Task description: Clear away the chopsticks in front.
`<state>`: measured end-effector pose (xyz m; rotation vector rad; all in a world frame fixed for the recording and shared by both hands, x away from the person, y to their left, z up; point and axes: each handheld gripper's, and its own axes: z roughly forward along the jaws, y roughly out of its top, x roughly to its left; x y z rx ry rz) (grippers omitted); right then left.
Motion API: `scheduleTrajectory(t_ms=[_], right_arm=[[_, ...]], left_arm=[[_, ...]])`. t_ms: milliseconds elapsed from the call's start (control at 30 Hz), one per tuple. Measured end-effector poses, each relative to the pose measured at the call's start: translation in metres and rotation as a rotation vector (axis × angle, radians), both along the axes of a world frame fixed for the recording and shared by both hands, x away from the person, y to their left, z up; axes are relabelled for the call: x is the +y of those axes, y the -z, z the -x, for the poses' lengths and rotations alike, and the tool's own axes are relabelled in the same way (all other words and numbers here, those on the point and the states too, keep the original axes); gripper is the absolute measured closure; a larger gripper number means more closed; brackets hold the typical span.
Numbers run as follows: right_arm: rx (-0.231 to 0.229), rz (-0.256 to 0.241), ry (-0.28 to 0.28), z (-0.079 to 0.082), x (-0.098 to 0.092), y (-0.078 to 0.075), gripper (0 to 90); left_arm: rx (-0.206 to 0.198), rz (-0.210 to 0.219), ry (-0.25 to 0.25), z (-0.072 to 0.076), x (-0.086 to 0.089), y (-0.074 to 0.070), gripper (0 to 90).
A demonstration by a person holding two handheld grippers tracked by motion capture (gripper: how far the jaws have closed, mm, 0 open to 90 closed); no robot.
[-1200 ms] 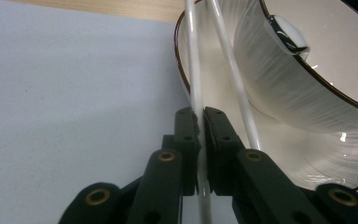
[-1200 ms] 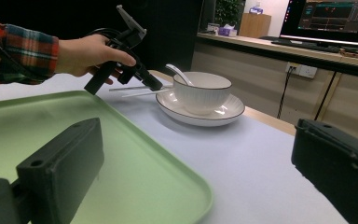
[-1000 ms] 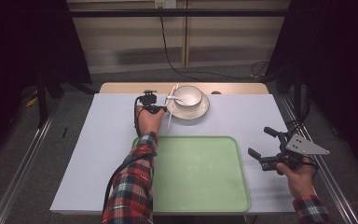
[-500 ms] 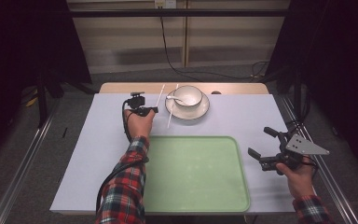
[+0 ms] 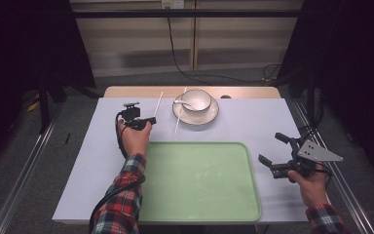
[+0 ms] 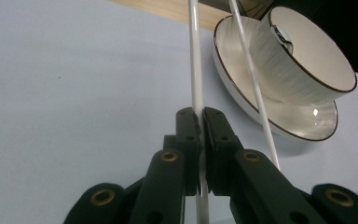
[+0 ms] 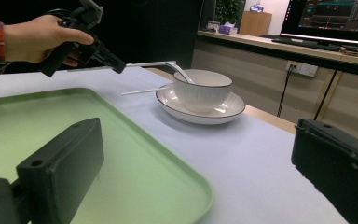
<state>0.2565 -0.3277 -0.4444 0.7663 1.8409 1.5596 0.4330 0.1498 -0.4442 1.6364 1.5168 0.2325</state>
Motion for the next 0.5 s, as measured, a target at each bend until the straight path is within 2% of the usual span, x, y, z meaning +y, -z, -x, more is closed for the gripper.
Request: scheduleTrajectory(t_ms=[167,400,500], right_arm=[[0.007,0.008,0.001,0.003,-0.001,0.000,1.5],[0.006,0.016,-0.008,0.003,-0.001,0.001,1.5],[0.008,0.009,-0.005,0.003,-0.001,0.000,1.5]], left_arm=[[0.001,-0.003,-0.008,0.010,0.003,-0.003,85.8],[-0.024,-0.024,-0.002,0.025,0.009,-0.012,85.8],[-0.022,-0.012,-0.010,0.031,0.011,-0.014,85.8]])
